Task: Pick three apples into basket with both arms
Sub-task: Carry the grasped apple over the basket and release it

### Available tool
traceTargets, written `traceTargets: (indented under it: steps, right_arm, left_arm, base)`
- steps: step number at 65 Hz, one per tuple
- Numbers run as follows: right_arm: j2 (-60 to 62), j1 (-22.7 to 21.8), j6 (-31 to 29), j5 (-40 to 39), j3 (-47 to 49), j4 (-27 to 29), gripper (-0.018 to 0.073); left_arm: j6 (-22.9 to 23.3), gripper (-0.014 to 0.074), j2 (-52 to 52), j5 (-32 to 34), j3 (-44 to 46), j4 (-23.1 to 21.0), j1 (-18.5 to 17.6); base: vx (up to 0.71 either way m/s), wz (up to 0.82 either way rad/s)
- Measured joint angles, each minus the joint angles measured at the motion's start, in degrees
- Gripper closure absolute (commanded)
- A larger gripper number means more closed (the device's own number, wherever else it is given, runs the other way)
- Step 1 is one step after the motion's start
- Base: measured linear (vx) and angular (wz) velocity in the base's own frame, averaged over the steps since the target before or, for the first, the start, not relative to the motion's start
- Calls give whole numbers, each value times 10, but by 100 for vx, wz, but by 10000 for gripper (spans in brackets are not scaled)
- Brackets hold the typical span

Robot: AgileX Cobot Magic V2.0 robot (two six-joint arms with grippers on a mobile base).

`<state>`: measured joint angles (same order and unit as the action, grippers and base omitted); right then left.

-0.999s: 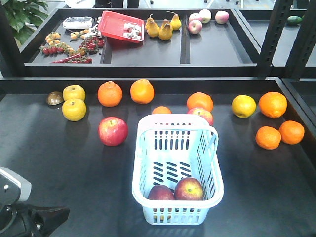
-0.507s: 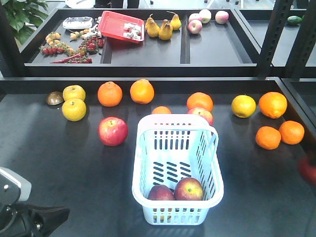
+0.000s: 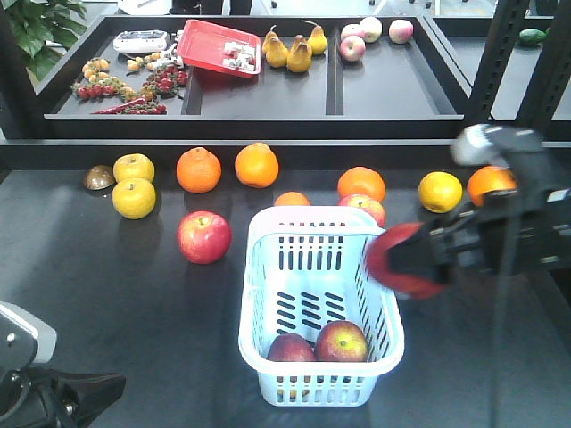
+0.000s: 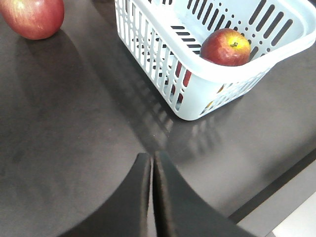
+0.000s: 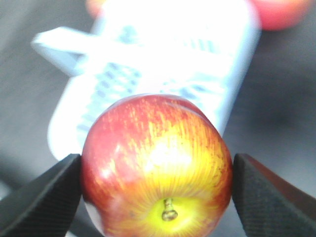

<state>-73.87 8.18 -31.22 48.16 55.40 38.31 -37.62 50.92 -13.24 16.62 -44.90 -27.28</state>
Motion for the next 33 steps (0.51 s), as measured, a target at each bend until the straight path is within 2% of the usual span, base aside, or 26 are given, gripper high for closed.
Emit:
traceTargets:
  steps: [5, 13, 23, 28, 33]
  right_arm:
    - [-16, 35, -2, -23, -1, 0, 475]
    - [-43, 76, -7, -50, -2, 2, 315]
    - [-70, 81, -8, -68, -2, 13, 22]
    - [-79, 81, -8, -73, -2, 15, -83]
    - [-85, 81, -8, -79, -2, 18, -143]
  left_arm:
    - [0, 603, 0, 0, 0, 0, 0]
    - [0, 603, 0, 0, 0, 0, 0]
    - [0, 603, 0, 0, 0, 0, 0]
    - [0, 603, 0, 0, 0, 0, 0]
    - [0, 603, 0, 0, 0, 0, 0]
  base:
    - [0, 0]
    - [0, 0]
    - [0, 0]
    - [0, 0]
    - [0, 0]
